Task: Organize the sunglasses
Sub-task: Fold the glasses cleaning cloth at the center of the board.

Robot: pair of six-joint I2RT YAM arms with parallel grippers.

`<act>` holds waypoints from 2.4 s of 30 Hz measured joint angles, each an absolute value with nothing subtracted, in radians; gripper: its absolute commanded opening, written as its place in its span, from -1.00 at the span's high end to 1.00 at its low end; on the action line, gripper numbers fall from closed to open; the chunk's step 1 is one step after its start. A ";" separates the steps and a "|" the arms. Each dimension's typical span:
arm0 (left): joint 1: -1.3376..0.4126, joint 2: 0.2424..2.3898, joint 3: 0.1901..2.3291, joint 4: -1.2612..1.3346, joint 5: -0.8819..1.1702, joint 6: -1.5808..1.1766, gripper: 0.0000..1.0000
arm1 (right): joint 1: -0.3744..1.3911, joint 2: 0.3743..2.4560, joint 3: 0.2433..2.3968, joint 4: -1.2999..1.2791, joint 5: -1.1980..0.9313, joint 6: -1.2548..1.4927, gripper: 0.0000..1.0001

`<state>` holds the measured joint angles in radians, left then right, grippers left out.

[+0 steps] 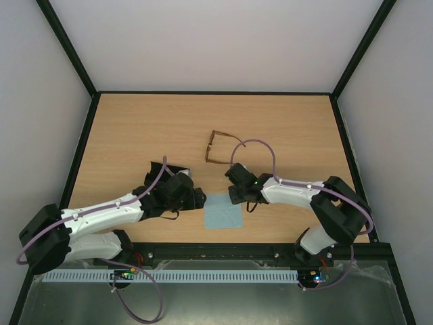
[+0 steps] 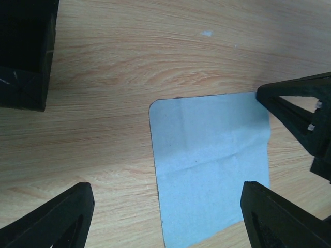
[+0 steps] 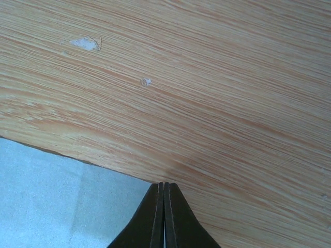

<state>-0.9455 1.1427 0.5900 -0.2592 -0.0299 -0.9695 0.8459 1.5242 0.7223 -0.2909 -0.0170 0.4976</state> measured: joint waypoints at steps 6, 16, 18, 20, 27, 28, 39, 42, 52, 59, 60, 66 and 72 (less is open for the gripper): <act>-0.946 1.217 0.633 -0.254 -0.039 -0.943 -0.56 | 0.846 1.522 0.722 -0.287 -0.023 0.502 0.97; -0.949 1.307 0.706 -0.253 -0.076 -0.893 -0.33 | 0.846 1.522 0.713 -0.281 -0.032 0.510 0.97; -0.949 1.333 0.708 -0.252 -0.080 -0.883 -0.22 | 0.846 1.521 0.707 -0.278 -0.043 0.516 0.97; -0.951 1.356 0.708 -0.252 -0.084 -0.876 -0.13 | 0.846 1.519 0.704 -0.271 -0.050 0.523 0.97; -0.960 1.423 0.728 -0.244 -0.096 -0.844 0.15 | 0.846 1.518 0.697 -0.249 -0.071 0.541 0.97; -0.960 1.428 0.728 -0.241 -0.098 -0.841 0.19 | 0.846 1.518 0.696 -0.248 -0.073 0.543 0.97; -0.966 1.502 0.743 -0.219 -0.125 -0.801 0.33 | 0.846 1.512 0.696 -0.240 -0.075 0.549 0.97; -0.971 1.527 0.755 -0.218 -0.136 -0.794 0.47 | 0.846 1.502 0.696 -0.240 -0.075 0.550 0.97; -0.986 1.608 0.811 -0.225 -0.176 -0.767 0.49 | 0.846 1.498 0.696 -0.240 -0.075 0.550 0.97; -0.994 1.625 0.820 -0.255 -0.211 -0.766 0.46 | 0.846 1.498 0.691 -0.235 -0.075 0.550 0.97; -0.994 1.625 0.820 -0.257 -0.212 -0.765 0.46 | 0.846 1.498 0.690 -0.234 -0.075 0.550 0.97; -1.003 1.638 0.820 -0.259 -0.216 -0.762 0.47 | 0.846 1.498 0.683 -0.233 -0.075 0.550 0.97; -1.013 1.648 0.822 -0.258 -0.223 -0.759 0.56 | 0.846 1.498 0.677 -0.229 -0.076 0.550 0.97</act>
<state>-1.0126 1.6478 0.8223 -0.2584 -0.2226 -0.7586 0.8459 1.4979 0.6773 -0.2295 -0.0765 0.5499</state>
